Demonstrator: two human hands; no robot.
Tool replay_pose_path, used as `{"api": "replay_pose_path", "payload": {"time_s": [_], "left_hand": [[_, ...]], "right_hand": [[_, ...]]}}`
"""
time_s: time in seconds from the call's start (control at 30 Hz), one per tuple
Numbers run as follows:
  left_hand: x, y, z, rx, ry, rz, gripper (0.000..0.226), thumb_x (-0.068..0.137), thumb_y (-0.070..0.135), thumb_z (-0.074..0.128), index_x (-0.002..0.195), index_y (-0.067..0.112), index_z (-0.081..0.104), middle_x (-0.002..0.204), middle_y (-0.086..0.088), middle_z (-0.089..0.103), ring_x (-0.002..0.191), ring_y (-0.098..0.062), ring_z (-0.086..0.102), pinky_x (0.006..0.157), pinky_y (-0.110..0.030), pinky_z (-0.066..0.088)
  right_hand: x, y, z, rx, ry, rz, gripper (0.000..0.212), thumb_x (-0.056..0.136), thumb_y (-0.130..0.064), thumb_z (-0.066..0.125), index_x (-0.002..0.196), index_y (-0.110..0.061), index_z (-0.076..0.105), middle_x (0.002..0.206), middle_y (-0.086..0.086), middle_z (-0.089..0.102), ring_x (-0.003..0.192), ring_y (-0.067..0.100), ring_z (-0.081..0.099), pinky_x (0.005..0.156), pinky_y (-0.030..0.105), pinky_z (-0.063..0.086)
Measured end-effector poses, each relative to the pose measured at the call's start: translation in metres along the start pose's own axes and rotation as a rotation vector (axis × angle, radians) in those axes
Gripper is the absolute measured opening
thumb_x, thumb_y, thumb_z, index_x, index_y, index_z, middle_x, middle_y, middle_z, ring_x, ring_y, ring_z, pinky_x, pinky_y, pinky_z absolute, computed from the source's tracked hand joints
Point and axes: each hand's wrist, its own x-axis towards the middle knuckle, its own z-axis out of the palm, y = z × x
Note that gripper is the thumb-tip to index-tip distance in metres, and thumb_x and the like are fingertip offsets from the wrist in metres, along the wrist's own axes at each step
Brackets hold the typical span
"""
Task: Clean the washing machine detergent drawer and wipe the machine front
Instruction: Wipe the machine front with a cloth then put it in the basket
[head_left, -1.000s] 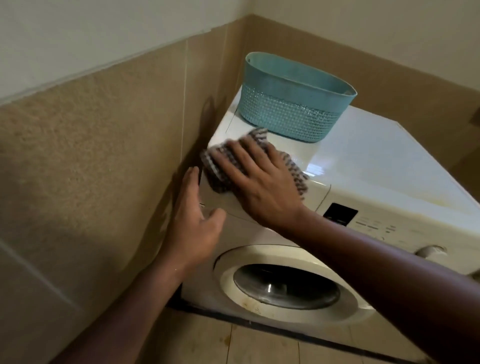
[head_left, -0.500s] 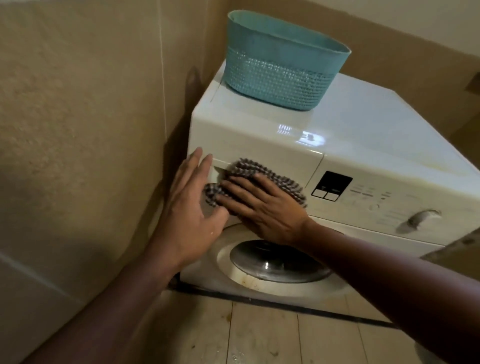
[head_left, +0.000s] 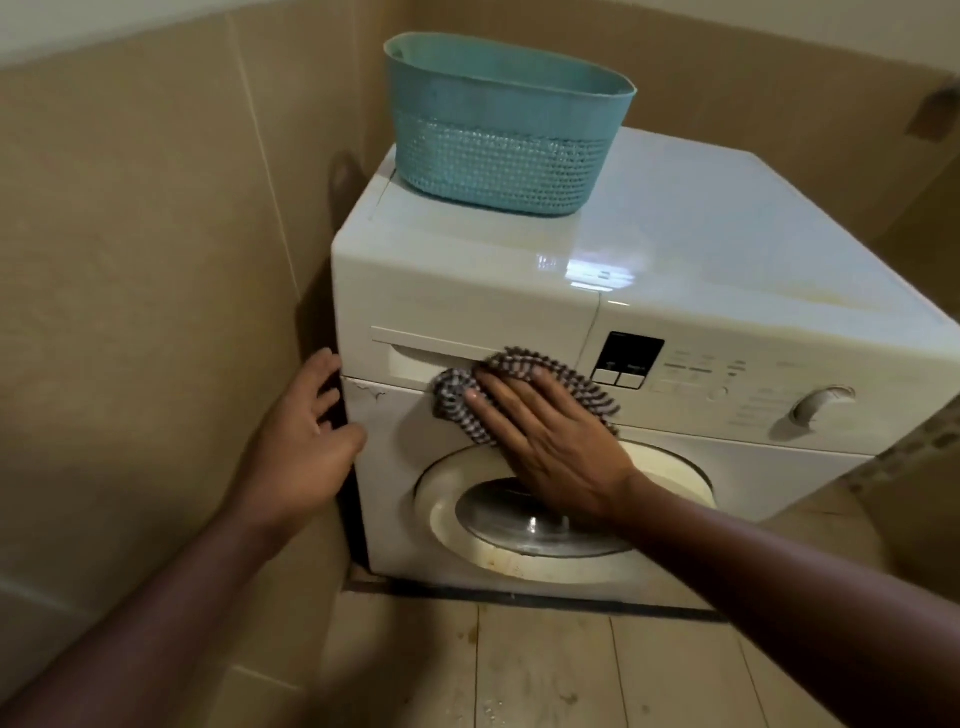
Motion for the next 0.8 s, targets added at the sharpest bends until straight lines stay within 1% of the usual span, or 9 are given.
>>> {"api": "replay_pose_path", "payload": {"time_s": [0.07,0.17,0.27,0.37,0.43,0.5,0.57,0.63,0.8], "left_hand": [[0.003,-0.007,0.000,-0.054,-0.018,-0.048,0.087,0.086,-0.012,0.055,0.155,0.032,0.027,0.149,0.016,0.042,0.141,-0.012,0.039,0.111,-0.047,0.041],[0.005,-0.011,0.005,-0.084,-0.033,-0.049,0.087,0.083,-0.013,0.057,0.150,0.038,0.036,0.145,0.015,0.049,0.136,-0.005,0.041,0.109,-0.048,0.044],[0.009,-0.016,0.007,-0.128,-0.051,-0.028,0.091,0.082,-0.020,0.052,0.151,0.034,0.032,0.141,0.024,0.047,0.133,0.001,0.043,0.112,-0.047,0.040],[0.014,-0.019,0.003,-0.166,-0.073,-0.047,0.097,0.081,-0.021,0.050,0.157,0.033,0.022,0.146,0.023,0.044,0.127,0.006,0.048,0.104,-0.033,0.047],[0.015,-0.021,0.001,-0.162,-0.096,-0.054,0.097,0.081,-0.019,0.050,0.155,0.038,0.026,0.131,0.032,0.051,0.110,0.018,0.054,0.089,-0.022,0.049],[0.016,-0.022,0.002,-0.164,-0.109,-0.054,0.097,0.081,-0.019,0.049,0.155,0.039,0.026,0.138,0.028,0.050,0.112,0.017,0.051,0.082,-0.018,0.046],[0.016,-0.024,0.002,-0.175,-0.107,-0.052,0.098,0.081,-0.019,0.049,0.156,0.039,0.024,0.147,0.022,0.045,0.126,0.009,0.047,0.085,-0.022,0.046],[0.018,-0.027,0.003,-0.190,-0.101,-0.049,0.098,0.081,-0.020,0.047,0.156,0.038,0.023,0.151,0.019,0.042,0.137,0.002,0.040,0.096,-0.029,0.046],[0.018,-0.030,0.004,-0.204,-0.110,-0.041,0.101,0.079,-0.022,0.046,0.156,0.038,0.023,0.145,0.026,0.044,0.139,0.002,0.037,0.101,-0.035,0.045]], "right_hand": [[0.002,-0.002,0.000,-0.017,0.022,-0.010,0.073,0.094,-0.025,0.058,0.156,-0.006,0.026,0.156,0.021,0.036,0.145,0.031,0.035,0.124,0.044,0.005],[0.033,-0.022,0.010,0.001,0.059,-0.015,0.071,0.095,-0.024,0.058,0.155,-0.003,0.027,0.147,0.025,0.047,0.139,0.033,0.044,0.124,0.043,0.006],[0.026,-0.009,0.012,-0.036,0.032,-0.060,0.070,0.099,-0.022,0.051,0.158,-0.006,0.017,0.154,0.025,0.037,0.145,0.033,0.036,0.125,0.042,0.001],[-0.002,0.013,0.005,-0.058,-0.025,-0.084,0.069,0.101,-0.025,0.044,0.159,-0.010,0.011,0.163,0.019,0.018,0.151,0.030,0.020,0.125,0.043,0.000],[0.002,0.009,0.004,-0.019,0.005,-0.064,0.071,0.098,-0.026,0.049,0.158,-0.007,0.016,0.161,0.019,0.025,0.150,0.030,0.026,0.125,0.043,0.002],[0.022,-0.007,0.007,0.016,0.066,-0.053,0.073,0.094,-0.023,0.057,0.156,-0.003,0.025,0.154,0.021,0.040,0.142,0.031,0.040,0.125,0.042,0.004],[0.043,-0.025,0.010,0.029,0.109,-0.052,0.073,0.091,-0.019,0.060,0.154,-0.002,0.029,0.152,0.020,0.043,0.140,0.030,0.044,0.124,0.040,0.002],[0.052,-0.030,0.012,0.038,0.108,-0.055,0.072,0.092,-0.014,0.055,0.156,-0.005,0.024,0.157,0.019,0.036,0.144,0.028,0.038,0.124,0.038,-0.002],[0.059,-0.013,0.010,0.004,0.095,-0.233,0.068,0.094,-0.009,0.040,0.158,-0.007,0.017,0.162,0.018,0.022,0.150,0.026,0.024,0.124,0.037,-0.005]]}}
